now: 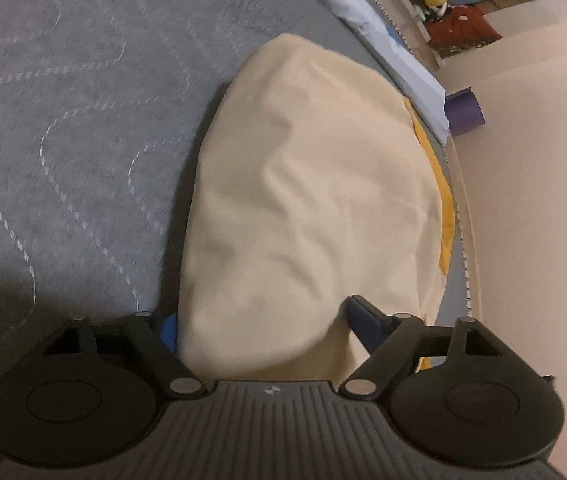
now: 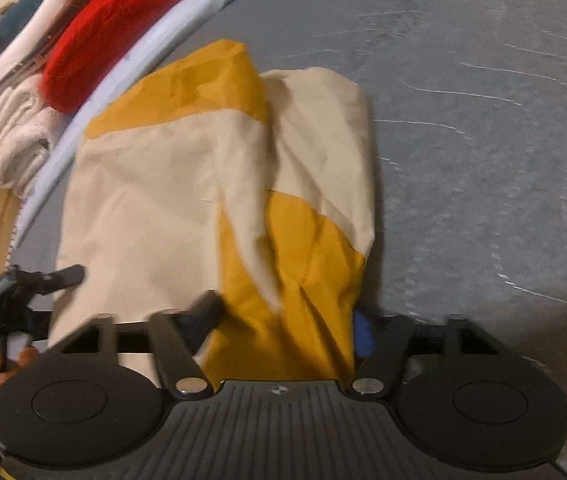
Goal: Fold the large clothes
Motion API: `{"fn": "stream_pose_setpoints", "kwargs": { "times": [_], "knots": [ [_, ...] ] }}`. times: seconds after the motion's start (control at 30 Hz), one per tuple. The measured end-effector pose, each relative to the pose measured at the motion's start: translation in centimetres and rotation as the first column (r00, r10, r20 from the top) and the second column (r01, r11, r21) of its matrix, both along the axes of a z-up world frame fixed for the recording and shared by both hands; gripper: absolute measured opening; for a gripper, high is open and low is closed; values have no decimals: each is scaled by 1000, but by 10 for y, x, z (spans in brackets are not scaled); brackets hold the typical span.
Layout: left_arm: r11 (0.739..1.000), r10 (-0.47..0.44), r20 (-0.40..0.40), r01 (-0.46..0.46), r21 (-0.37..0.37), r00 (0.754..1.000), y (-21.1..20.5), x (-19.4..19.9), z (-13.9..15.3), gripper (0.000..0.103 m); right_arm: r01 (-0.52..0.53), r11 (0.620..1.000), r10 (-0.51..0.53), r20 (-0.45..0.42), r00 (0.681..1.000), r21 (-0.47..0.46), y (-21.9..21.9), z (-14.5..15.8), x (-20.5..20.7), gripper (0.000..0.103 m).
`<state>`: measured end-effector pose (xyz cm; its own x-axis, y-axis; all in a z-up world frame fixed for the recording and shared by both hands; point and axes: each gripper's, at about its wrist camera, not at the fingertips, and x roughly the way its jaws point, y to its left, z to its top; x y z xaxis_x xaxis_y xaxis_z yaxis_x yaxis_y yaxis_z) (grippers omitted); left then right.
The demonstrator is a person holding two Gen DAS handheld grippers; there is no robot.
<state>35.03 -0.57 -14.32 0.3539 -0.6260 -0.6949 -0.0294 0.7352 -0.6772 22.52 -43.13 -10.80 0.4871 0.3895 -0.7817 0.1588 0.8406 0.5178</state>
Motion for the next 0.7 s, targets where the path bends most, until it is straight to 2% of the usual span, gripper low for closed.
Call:
{"fn": "stream_pose_setpoints", "kwargs": {
  "times": [0.07, 0.1, 0.17, 0.23, 0.33, 0.53, 0.6, 0.63, 0.7],
  "knots": [
    [999, -8, 41, 6, 41, 999, -8, 3, 2, 64, -17, 1000, 17, 27, 999, -8, 9, 4, 3, 29],
    [999, -9, 58, 6, 54, 998, -10, 3, 7, 59, -28, 999, 29, 42, 999, -22, 12, 6, 3, 26],
    [999, -10, 94, 5, 53, 996, -13, 5, 19, 43, -32, 998, 36, 66, 997, -57, 21, 10, 6, 20],
    [998, -22, 142, 15, 55, 990, -14, 8, 35, 38, -27, 998, 32, 86, 996, -59, 26, 10, 13, 17],
    [994, -46, 223, 21, 109, 974, -5, 14, 66, 38, -15, 999, 21, 143, 990, -43, 37, 15, 25, 12],
    [986, 42, 300, -88, 140, 953, 52, 31, 102, 38, -71, 997, 73, 289, 955, -15, 91, 37, 58, 8],
    [981, 76, 304, -125, 145, 950, 76, 36, 105, 44, -99, 995, 99, 329, 939, -17, 111, 43, 67, 8],
    [975, 97, 306, -152, 161, 947, 87, 38, 106, 51, -111, 994, 112, 348, 931, -24, 122, 45, 72, 8],
    [953, 142, 285, -209, 219, 948, 111, 42, 105, 56, -123, 991, 131, 364, 922, -47, 137, 48, 76, 8]
  ]
}}
